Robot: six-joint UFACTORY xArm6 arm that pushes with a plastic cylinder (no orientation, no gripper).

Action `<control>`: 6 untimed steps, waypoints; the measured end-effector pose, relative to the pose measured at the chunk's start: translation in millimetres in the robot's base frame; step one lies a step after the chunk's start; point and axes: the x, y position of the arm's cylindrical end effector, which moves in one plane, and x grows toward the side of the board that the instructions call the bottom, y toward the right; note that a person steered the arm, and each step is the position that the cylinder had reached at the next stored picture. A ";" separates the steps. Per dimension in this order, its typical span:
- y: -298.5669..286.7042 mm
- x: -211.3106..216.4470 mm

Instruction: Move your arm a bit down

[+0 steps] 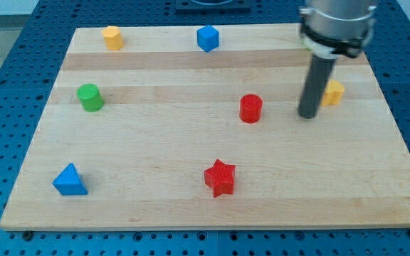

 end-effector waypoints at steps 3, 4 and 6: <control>95.4 -44.9; 75.8 -51.9; -19.3 -36.0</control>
